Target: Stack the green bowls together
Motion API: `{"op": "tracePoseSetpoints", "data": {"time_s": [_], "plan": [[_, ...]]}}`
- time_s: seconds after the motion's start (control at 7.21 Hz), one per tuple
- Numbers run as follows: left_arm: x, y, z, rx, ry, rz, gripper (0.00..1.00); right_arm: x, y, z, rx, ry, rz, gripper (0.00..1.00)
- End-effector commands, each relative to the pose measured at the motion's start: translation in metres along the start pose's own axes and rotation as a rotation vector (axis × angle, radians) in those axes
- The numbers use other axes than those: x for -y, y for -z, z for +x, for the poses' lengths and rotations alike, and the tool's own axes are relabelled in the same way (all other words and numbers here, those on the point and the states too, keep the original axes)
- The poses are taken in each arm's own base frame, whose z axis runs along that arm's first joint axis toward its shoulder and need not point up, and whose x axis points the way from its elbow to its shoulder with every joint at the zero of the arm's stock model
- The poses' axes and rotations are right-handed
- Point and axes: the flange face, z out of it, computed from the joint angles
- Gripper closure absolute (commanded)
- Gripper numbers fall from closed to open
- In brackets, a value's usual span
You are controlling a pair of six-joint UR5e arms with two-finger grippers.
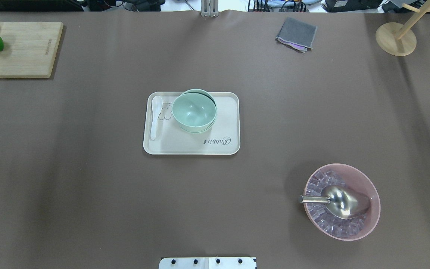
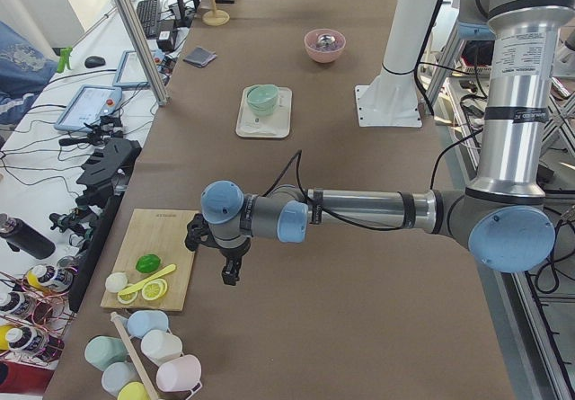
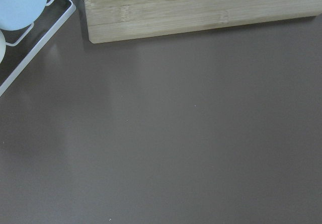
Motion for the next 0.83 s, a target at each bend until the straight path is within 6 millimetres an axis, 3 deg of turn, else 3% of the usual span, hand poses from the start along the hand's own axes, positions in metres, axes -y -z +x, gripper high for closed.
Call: {"op": "tracePoseSetpoints", "data": {"time_s": [0.0,0.14,0.28,0.42,0.55,0.69], "plan": [[-0.003,0.001,-0.001,0.000,-0.008,0.018,0.02,-0.020,0.000,0.015,0.010,-0.031,-0.001,0.00],[-0.003,0.007,-0.003,-0.004,-0.002,0.028,0.02,-0.021,0.007,0.013,-0.002,-0.013,0.015,0.00],[-0.003,0.009,0.001,-0.045,-0.005,0.033,0.02,-0.049,0.014,0.010,-0.012,-0.006,0.036,0.00],[-0.003,0.020,0.011,-0.019,-0.028,0.054,0.02,-0.065,0.017,0.005,-0.016,-0.025,0.039,0.00],[-0.037,0.009,-0.003,0.022,-0.005,0.029,0.02,-0.072,0.014,0.009,-0.020,-0.041,0.036,0.00],[-0.039,0.008,-0.004,0.028,-0.007,0.028,0.02,-0.081,0.010,0.013,-0.022,-0.031,0.031,0.00]]}}
